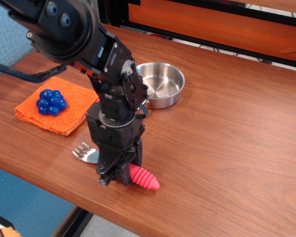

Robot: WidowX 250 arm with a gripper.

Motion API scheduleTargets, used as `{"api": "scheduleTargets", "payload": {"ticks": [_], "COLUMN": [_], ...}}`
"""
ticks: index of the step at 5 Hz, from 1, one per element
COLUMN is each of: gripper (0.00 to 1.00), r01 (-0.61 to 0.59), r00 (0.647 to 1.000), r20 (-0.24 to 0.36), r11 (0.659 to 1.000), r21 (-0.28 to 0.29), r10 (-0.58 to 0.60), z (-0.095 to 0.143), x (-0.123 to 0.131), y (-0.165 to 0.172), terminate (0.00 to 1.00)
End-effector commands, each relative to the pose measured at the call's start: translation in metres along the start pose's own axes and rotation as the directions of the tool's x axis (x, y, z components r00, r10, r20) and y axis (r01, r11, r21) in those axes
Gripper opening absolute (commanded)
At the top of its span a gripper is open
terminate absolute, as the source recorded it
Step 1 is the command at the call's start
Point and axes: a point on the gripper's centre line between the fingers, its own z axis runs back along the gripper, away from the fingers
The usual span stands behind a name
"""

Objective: Place the spatula on the front edge of the table

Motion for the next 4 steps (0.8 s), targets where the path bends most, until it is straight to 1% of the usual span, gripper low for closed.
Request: {"api": "scheduleTargets", "payload": {"ticks": [1, 2, 3, 4], "gripper": [1.0, 1.0, 1.0, 1.0], "r01": [0.03, 0.049, 0.095, 0.346], "r00": [1.0, 0.998, 0.993, 0.928], "r20": [-0.002, 0.029, 0.075, 0.132], "r11": [1.0, 0.999, 0.995, 0.937], "r21": [-0.004, -0.01, -0.02, 0.051], "r10": [-0.03, -0.049, -0.094, -0.349], "z": [0.016, 0.027, 0.044, 0.049], "x": [-0.009, -0.008, -0.013, -0.02], "y": [-0.018, -0.021, -0.025, -0.028], "terminate": [0.0, 0.0, 0.0, 0.0]}}
